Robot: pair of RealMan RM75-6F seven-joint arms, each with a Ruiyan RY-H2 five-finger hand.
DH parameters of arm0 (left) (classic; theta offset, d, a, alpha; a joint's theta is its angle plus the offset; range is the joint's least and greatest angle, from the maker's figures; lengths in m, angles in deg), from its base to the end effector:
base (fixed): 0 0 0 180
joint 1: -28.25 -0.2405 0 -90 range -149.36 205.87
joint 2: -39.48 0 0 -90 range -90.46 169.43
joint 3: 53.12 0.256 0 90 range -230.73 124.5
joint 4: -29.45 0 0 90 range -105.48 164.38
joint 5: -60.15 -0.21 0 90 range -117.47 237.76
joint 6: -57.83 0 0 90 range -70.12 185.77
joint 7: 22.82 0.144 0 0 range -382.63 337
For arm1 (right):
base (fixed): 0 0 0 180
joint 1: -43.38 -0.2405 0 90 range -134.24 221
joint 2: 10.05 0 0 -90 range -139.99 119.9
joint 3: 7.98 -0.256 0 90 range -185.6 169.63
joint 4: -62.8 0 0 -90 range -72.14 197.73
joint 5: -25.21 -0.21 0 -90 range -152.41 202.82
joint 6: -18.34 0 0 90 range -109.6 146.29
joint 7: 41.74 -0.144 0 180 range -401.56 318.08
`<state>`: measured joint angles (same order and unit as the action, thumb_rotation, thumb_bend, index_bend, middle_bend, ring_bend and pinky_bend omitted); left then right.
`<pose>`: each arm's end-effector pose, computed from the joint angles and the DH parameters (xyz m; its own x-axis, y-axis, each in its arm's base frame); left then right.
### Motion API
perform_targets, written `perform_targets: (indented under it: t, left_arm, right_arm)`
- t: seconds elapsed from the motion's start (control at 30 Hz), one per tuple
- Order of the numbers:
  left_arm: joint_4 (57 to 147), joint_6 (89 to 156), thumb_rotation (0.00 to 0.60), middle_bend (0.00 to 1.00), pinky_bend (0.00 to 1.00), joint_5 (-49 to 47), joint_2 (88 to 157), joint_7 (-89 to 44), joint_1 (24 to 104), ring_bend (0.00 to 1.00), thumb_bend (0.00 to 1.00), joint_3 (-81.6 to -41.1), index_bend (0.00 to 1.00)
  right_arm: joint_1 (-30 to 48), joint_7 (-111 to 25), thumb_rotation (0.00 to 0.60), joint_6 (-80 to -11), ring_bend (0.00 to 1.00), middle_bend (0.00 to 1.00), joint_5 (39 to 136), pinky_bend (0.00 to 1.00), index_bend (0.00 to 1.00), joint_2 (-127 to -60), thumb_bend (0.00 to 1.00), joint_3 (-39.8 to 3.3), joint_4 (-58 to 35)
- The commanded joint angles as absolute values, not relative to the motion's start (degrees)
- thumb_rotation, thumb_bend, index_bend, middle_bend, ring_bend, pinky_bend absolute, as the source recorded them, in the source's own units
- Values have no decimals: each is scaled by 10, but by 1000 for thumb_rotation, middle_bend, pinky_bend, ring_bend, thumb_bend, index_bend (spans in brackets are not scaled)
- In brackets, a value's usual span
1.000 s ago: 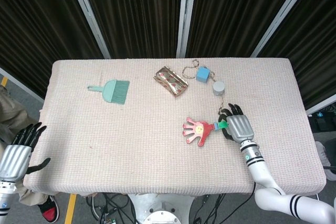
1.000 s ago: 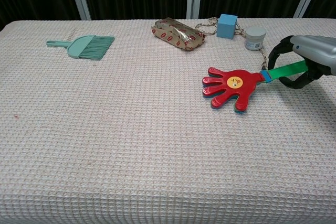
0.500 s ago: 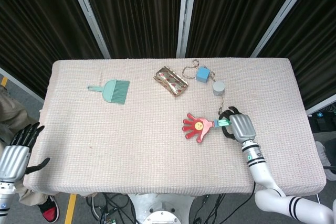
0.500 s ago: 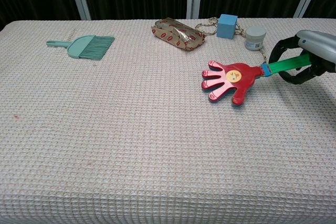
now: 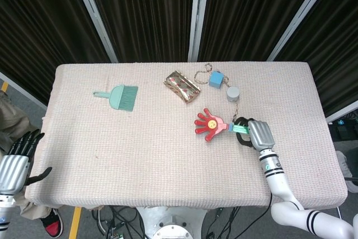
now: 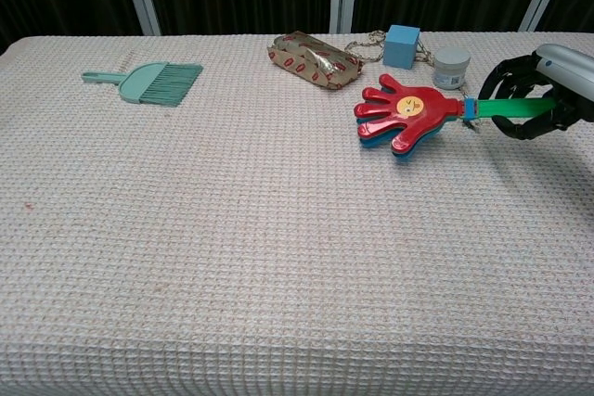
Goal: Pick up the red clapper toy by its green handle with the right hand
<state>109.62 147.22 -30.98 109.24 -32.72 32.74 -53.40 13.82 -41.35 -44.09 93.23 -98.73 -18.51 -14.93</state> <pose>-0.3311 0.1714 0.1452 0.3447 -0.0180 0.9386 0.9342 -0.0910 -0.3448 -0.2382 -0.3235 0.0147 0.1694 -0.2024 0.9645 -0.9836 -0.0955 0.1528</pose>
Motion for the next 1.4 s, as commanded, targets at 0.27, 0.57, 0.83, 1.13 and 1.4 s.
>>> perform_targets:
  t: [0.27,0.57,0.83,1.13,1.4]
  left_arm:
    - [1101,1475,600,33,134,-311,1092,-322,328,0,189,-537,80]
    - [1112,1480,600,34,134,-309,1087,-310,327,0,189,-540,80]
    - [1122,1477,600,33,134,-309,1084,-297,329,0,189,-542,80]
    - [1128,1472,600,33,134,-306,1084,-290,331,0,189,-543,80]
    - [1128,1471,600,34,134,-306,1084,-288,332,0,189,-544,79]
  right_arm:
    - [154,-559,600,-485,689,656,1006,974,724,-982,868,-198,-144]
    - [171,-783,600,-544,777,707,1087,1000,761,-923,896,-215,-211]
    - [181,-982,600,-594,792,722,1172,1000,769,-849,950,-203,-291]
    - [173,-1017,600,-589,861,758,1223,1000,797,-790,975,-168,-311]
    - [158,-726,600,-474,910,783,1137,1000,818,-785,975,-159,-358]
